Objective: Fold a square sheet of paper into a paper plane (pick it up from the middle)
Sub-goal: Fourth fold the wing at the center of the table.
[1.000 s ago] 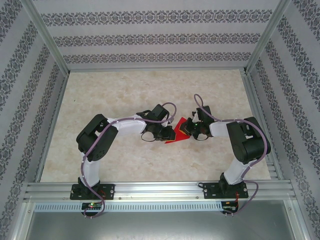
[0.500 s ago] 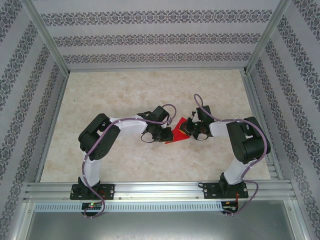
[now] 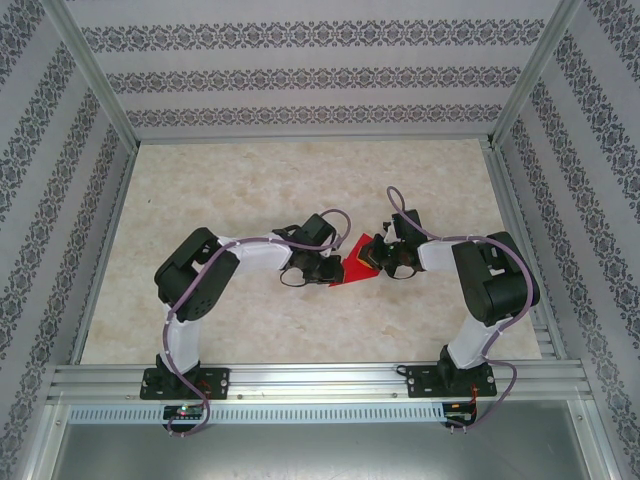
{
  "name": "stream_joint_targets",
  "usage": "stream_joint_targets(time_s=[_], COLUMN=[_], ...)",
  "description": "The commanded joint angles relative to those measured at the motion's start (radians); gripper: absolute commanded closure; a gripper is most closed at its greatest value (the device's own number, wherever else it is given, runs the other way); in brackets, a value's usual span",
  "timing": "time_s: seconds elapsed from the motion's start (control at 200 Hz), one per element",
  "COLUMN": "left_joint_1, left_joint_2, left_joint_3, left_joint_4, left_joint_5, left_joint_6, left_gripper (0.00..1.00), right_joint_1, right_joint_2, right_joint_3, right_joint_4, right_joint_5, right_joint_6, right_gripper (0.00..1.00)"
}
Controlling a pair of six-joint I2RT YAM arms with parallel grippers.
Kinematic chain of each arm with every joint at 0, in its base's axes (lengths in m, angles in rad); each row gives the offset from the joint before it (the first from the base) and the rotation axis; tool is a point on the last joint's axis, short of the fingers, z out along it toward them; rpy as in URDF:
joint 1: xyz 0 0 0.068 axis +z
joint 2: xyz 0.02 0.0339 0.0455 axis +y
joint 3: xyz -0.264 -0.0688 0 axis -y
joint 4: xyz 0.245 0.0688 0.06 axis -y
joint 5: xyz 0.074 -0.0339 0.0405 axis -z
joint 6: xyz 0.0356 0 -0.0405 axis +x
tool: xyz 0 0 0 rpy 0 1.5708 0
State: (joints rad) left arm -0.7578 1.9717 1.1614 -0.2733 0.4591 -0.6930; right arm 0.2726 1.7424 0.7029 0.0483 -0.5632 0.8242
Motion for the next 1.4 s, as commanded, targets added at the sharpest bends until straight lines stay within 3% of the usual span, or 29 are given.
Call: stream_joint_targets(time_s=[0.0, 0.325, 0.959, 1.394], left_joint_1=[0.023, 0.025, 0.025, 0.063], left_joint_2=[-0.016, -0.059, 0.019, -0.08], left_joint_3=[-0.06, -0.028, -0.037, -0.166], left_joint_4=[0.043, 0.179, 0.009, 0.031], left_joint_5=[0.045, 0.11, 0.0, 0.072], left_joint_6=[-0.037, -0.074, -0.007, 0.016], left_gripper=[0.86, 0.85, 0.86, 0.88], right_joint_1=[-0.012, -0.011, -0.01, -0.013], right_joint_2=[0.077, 0.077, 0.092, 0.105], right_joint_3=[-0.036, -0.037, -0.03, -0.021], right_joint_4=[-0.145, -0.143, -0.161, -0.187], right_joint_5=[0.158, 0.155, 0.158, 0.163], right_joint_6=[-0.03, -0.025, -0.028, -0.033], right_gripper=[0.98, 0.98, 0.98, 0.99])
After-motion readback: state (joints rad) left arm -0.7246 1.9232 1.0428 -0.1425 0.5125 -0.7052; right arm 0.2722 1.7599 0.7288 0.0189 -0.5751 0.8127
